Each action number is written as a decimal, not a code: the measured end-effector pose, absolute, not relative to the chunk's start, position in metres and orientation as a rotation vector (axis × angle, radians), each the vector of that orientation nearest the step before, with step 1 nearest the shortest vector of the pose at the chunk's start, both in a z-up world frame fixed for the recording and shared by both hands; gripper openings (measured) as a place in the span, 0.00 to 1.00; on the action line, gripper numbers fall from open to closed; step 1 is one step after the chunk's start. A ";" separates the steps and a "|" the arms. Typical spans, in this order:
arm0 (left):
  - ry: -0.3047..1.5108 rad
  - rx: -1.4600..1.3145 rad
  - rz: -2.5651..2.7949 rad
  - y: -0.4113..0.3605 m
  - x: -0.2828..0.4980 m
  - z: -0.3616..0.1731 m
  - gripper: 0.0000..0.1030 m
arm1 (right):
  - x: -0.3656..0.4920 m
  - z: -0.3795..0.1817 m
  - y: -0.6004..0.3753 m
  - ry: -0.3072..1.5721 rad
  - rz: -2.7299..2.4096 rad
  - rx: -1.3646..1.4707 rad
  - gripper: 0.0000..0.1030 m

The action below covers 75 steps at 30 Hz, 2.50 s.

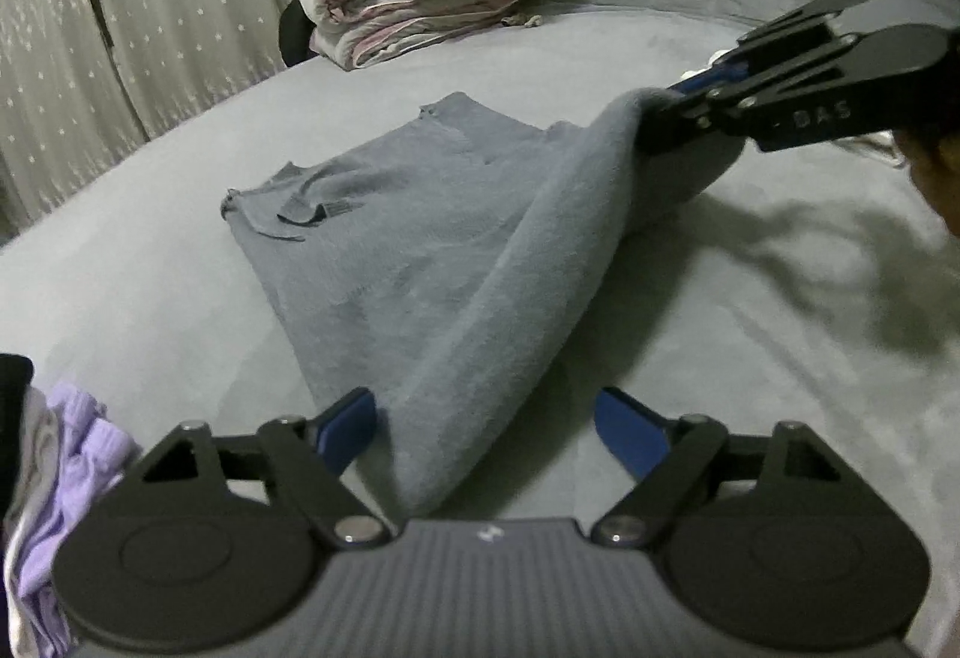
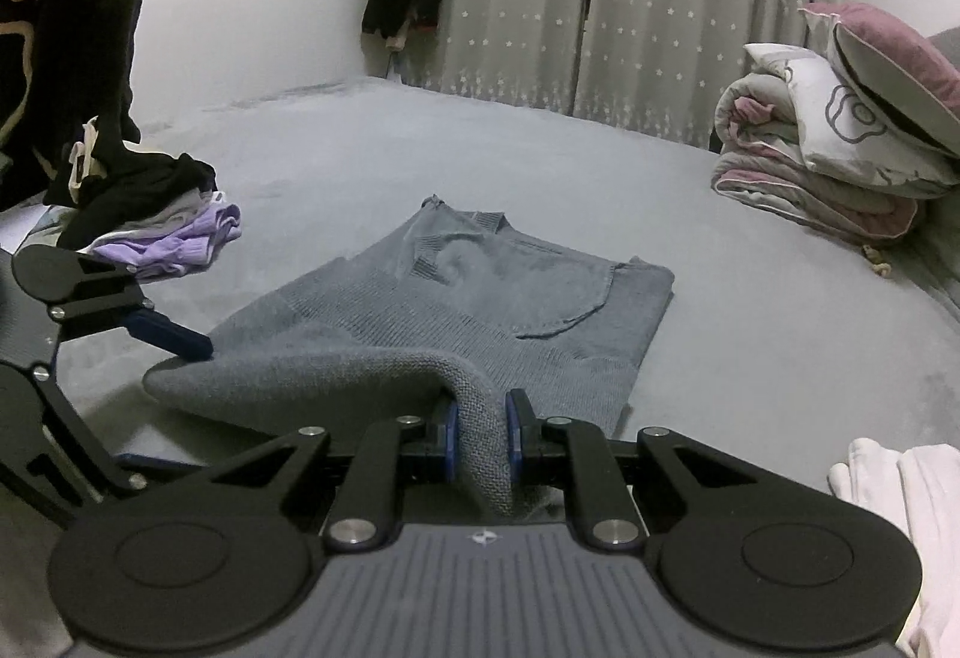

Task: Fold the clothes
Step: 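Grasp the sweater edge with the left gripper while the right gripper holds its end, then lift the sweater with both grippers and fold it over onto itself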

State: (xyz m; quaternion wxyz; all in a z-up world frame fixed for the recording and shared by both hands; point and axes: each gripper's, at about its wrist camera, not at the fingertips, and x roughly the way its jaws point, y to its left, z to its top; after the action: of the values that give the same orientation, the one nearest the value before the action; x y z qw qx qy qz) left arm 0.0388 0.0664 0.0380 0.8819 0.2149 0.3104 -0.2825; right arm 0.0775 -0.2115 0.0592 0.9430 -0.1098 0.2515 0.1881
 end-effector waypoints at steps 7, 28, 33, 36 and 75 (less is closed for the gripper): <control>0.644 0.524 -0.526 0.064 0.046 0.034 0.15 | 0.077 0.059 -0.216 0.525 0.400 -0.210 0.14; 0.654 0.445 -0.469 0.077 0.054 0.052 0.11 | 0.044 0.025 -0.204 0.468 0.401 -0.657 0.11; 0.647 0.429 -0.455 0.081 0.044 0.060 0.11 | 0.036 0.025 -0.201 0.434 0.391 -0.675 0.10; 0.643 0.419 -0.460 0.084 0.038 0.063 0.11 | 0.030 0.027 -0.202 0.427 0.387 -0.676 0.10; 0.718 0.337 -0.554 0.110 -0.141 0.079 0.11 | -0.147 0.065 -0.206 0.480 0.356 -0.381 0.09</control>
State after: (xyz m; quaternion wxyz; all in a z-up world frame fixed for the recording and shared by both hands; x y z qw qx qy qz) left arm -0.1408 0.1103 0.0788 0.8853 0.1622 0.3452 -0.2662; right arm -0.1467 -0.2060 0.0651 0.9379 -0.1866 0.2351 0.1741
